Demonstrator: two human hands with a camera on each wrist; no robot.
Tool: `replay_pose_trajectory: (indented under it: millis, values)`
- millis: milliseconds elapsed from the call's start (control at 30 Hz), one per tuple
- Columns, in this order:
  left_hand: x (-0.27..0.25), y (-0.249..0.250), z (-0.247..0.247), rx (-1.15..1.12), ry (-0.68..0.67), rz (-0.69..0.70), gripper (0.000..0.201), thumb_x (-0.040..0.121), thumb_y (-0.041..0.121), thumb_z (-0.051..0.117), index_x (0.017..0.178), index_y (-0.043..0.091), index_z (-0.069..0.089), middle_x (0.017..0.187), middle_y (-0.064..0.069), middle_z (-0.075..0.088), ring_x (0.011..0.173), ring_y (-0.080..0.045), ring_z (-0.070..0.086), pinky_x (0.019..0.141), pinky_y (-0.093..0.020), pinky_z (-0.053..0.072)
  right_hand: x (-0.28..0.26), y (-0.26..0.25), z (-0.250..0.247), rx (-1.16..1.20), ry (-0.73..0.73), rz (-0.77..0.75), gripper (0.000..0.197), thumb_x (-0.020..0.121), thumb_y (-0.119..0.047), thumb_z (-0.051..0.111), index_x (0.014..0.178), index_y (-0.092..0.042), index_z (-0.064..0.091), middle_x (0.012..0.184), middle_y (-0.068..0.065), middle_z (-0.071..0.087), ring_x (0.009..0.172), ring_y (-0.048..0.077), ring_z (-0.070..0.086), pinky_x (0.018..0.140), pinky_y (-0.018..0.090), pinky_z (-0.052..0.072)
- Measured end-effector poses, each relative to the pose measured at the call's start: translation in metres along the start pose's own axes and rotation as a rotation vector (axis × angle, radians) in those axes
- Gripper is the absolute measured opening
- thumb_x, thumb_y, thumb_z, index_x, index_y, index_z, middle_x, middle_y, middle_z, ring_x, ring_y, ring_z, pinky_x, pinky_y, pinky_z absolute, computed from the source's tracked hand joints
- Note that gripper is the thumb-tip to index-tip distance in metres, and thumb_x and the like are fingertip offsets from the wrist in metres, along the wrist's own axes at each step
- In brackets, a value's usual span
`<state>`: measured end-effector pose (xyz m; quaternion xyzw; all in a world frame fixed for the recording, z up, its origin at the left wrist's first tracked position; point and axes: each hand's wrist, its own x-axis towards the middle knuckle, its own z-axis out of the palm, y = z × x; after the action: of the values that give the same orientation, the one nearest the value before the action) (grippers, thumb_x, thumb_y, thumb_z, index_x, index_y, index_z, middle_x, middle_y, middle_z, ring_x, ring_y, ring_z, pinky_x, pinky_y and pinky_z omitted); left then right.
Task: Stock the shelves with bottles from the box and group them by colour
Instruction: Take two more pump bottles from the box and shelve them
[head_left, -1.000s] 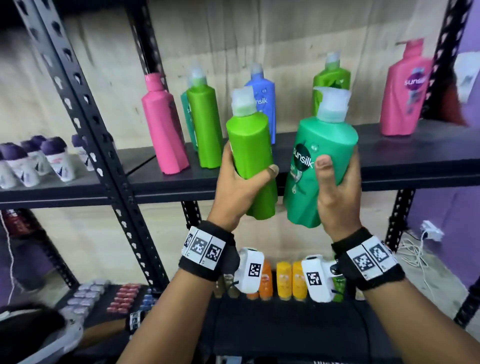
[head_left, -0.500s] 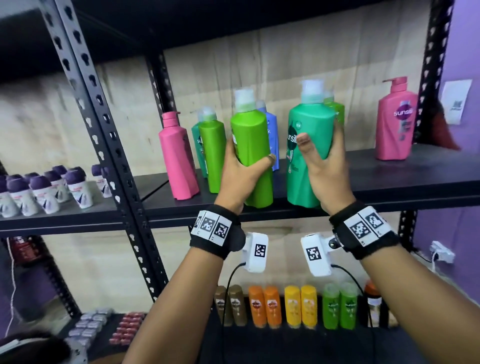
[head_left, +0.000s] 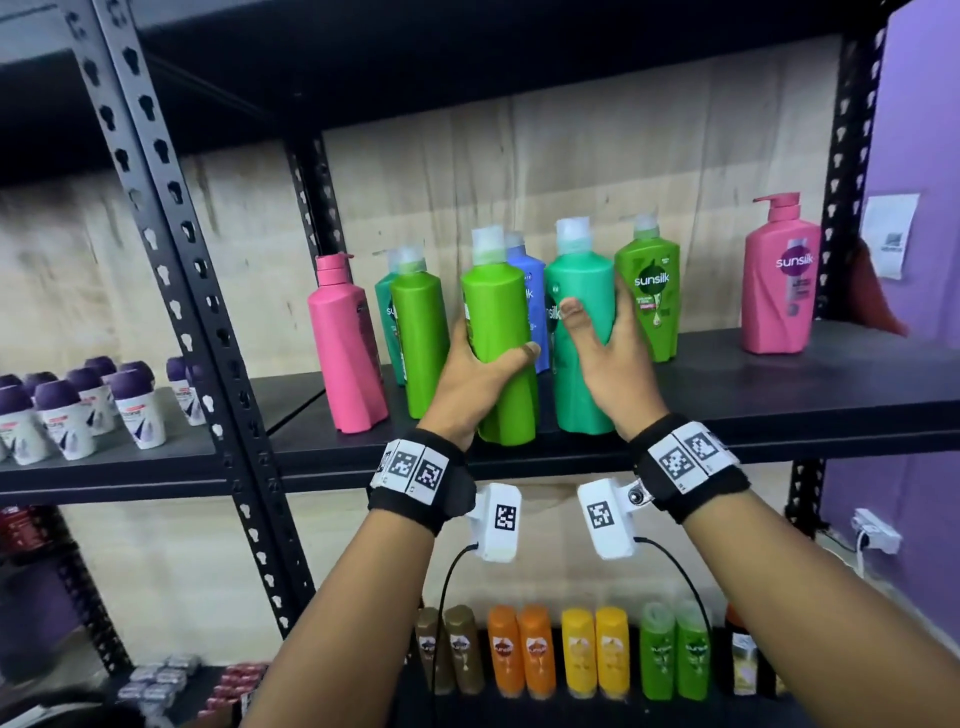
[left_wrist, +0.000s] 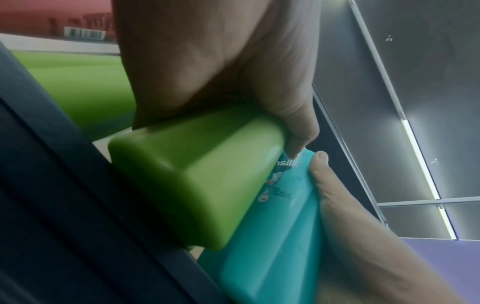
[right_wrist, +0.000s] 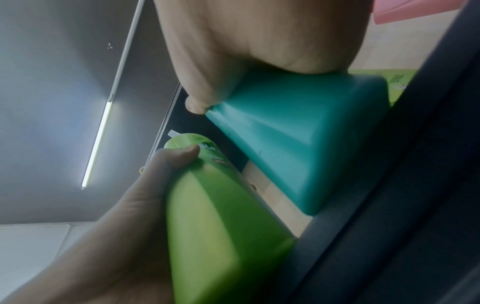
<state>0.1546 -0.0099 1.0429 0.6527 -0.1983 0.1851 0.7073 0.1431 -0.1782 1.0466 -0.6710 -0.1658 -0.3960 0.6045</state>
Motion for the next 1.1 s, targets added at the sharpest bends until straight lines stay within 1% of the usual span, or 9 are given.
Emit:
replay_pose_trajectory:
  millis: [200, 367, 500, 633, 700, 767, 867, 967, 1100]
  values:
    - [0.025, -0.005, -0.004, 0.113, -0.028, -0.056, 0.093, 0.061, 0.042, 0.089, 0.137, 0.021, 0.041, 0.119, -0.004, 0.070, 0.103, -0.018, 0.072, 0.090, -0.045, 0.060, 0.020, 0.015, 0.008, -0.027, -0.118, 0.110, 0.063, 0.094, -0.063, 0.055, 0.149, -0.040, 0.033, 0.130, -0.010, 0.062, 0.113, 0.014, 0.063, 0.102, 0.043, 0.051]
    - [0.046, -0.002, -0.006, 0.289, -0.044, -0.153, 0.113, 0.053, 0.053, 0.085, 0.146, 0.021, 0.028, 0.124, -0.005, 0.064, 0.106, -0.021, 0.068, 0.093, -0.046, 0.058, 0.043, 0.023, 0.016, -0.089, -0.195, 0.204, 0.068, 0.096, -0.058, 0.056, 0.152, -0.035, 0.025, 0.132, -0.002, 0.060, 0.114, 0.020, 0.062, 0.103, 0.044, 0.049]
    - [0.051, -0.002, -0.007, 0.335, -0.076, -0.186, 0.117, 0.060, 0.050, 0.085, 0.153, 0.019, 0.019, 0.133, -0.009, 0.060, 0.114, -0.025, 0.065, 0.099, -0.049, 0.055, 0.053, 0.025, 0.021, -0.179, -0.223, 0.239, 0.072, 0.098, -0.057, 0.053, 0.154, -0.029, 0.018, 0.133, 0.005, 0.059, 0.112, 0.026, 0.062, 0.099, 0.040, 0.049]
    - [0.050, -0.001, -0.010, 0.364, -0.085, -0.190, 0.105, 0.079, 0.043, 0.083, 0.155, 0.018, 0.016, 0.137, -0.008, 0.057, 0.117, -0.026, 0.062, 0.100, -0.045, 0.054, 0.056, 0.024, 0.026, -0.195, -0.212, 0.270, 0.073, 0.097, -0.055, 0.055, 0.153, -0.027, 0.019, 0.134, 0.006, 0.058, 0.114, 0.028, 0.061, 0.101, 0.041, 0.049]
    - [0.045, -0.002, -0.010, 0.391, -0.064, -0.171, 0.100, 0.082, 0.047, 0.080, 0.156, 0.021, 0.017, 0.133, -0.003, 0.058, 0.112, -0.020, 0.063, 0.090, -0.031, 0.055, 0.056, 0.025, 0.026, -0.195, -0.209, 0.267, 0.074, 0.096, -0.056, 0.055, 0.154, -0.029, 0.019, 0.135, 0.005, 0.058, 0.114, 0.027, 0.061, 0.099, 0.039, 0.049]
    - [0.037, -0.004, -0.008, 0.371, -0.028, -0.125, 0.094, 0.083, 0.047, 0.079, 0.155, 0.021, 0.023, 0.130, 0.001, 0.060, 0.108, -0.015, 0.063, 0.083, -0.025, 0.053, 0.053, 0.025, 0.023, -0.202, -0.204, 0.260, 0.075, 0.094, -0.057, 0.058, 0.154, -0.032, 0.020, 0.134, 0.002, 0.059, 0.111, 0.024, 0.061, 0.095, 0.034, 0.048]
    - [0.028, -0.013, -0.005, 0.318, 0.030, -0.052, 0.079, 0.085, 0.040, 0.079, 0.148, 0.018, 0.037, 0.127, 0.001, 0.063, 0.110, -0.012, 0.065, 0.096, -0.032, 0.055, 0.047, 0.026, 0.016, -0.194, -0.220, 0.239, 0.076, 0.093, -0.050, 0.064, 0.156, -0.033, 0.023, 0.136, -0.002, 0.059, 0.114, 0.020, 0.060, 0.096, 0.031, 0.046]
    - [0.020, -0.018, -0.004, 0.399, 0.058, -0.029, 0.074, 0.087, 0.043, 0.076, 0.147, 0.019, 0.039, 0.131, -0.002, 0.062, 0.117, -0.020, 0.063, 0.102, -0.039, 0.052, 0.041, 0.026, 0.009, -0.226, -0.233, 0.214, 0.075, 0.094, -0.041, 0.066, 0.156, -0.029, 0.026, 0.141, -0.002, 0.057, 0.122, 0.021, 0.058, 0.105, 0.037, 0.046]
    - [0.007, -0.022, -0.007, 0.540, 0.097, 0.028, 0.067, 0.089, 0.040, 0.074, 0.145, 0.019, 0.043, 0.121, 0.007, 0.063, 0.114, -0.016, 0.063, 0.094, -0.025, 0.048, 0.031, 0.023, 0.004, -0.317, -0.225, 0.221, 0.073, 0.096, -0.034, 0.064, 0.157, -0.023, 0.026, 0.150, -0.001, 0.051, 0.130, 0.023, 0.054, 0.110, 0.039, 0.043]
